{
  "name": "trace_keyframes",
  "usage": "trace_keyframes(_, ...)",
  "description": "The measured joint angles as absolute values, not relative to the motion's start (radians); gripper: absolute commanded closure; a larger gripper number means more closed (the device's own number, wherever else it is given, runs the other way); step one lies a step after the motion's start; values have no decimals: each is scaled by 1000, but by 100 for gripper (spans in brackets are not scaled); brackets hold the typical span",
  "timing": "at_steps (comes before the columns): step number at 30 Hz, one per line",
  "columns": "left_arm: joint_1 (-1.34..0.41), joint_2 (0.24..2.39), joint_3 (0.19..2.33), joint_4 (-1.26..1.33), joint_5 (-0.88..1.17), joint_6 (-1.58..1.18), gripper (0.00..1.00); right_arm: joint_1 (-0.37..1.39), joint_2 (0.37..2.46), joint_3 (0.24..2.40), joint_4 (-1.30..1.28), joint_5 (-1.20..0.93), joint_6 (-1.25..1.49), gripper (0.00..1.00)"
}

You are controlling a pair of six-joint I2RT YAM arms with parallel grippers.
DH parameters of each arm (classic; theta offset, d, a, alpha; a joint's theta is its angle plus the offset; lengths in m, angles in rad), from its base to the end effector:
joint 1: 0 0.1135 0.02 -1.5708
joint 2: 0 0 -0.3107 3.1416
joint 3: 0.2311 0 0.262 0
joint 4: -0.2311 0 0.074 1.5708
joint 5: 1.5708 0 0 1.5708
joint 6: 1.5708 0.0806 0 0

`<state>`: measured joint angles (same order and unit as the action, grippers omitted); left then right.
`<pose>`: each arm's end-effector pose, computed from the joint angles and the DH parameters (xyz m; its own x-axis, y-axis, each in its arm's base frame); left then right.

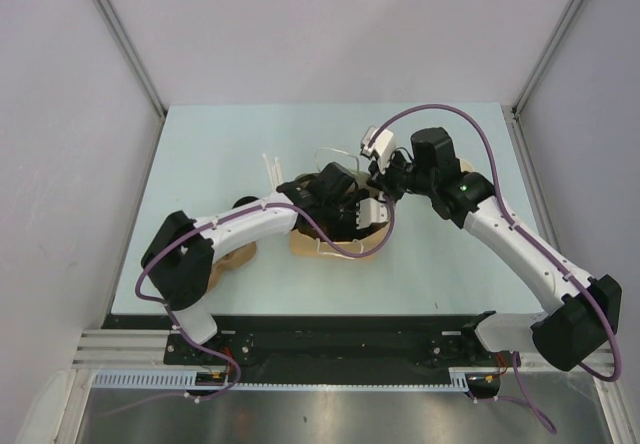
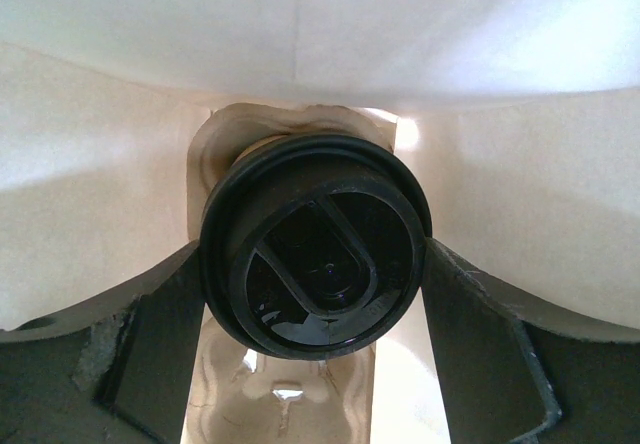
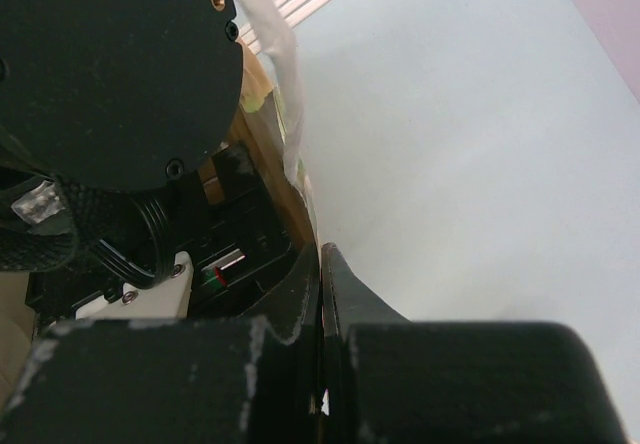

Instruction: Pack the takeout coffee

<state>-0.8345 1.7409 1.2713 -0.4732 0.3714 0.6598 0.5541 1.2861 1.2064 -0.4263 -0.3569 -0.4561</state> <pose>0.2569 -0.3270 0.2372 0.0816 0.7605 -0.6442 0.9918 0.0021 0.1281 0.2594 0.1936 0.3787 -0.0384 -0.5091 -0.8599 -0.8575 0.4587 -0.2332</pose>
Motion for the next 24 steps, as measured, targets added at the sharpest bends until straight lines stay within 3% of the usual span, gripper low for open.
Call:
trace_keyframes(4,-834,1719,1266,-467,373,654,63,551,1288,1206,-422,-364,-456,100)
trace_keyframes(7,-832,1709,1252,-450,377,650,53,551,1290,1206,-422,-367,-459,100)
trace_keyframes(24,-827,1656,1182,-368,360,606,26,519,1299,1206,-414,-415,-402,100)
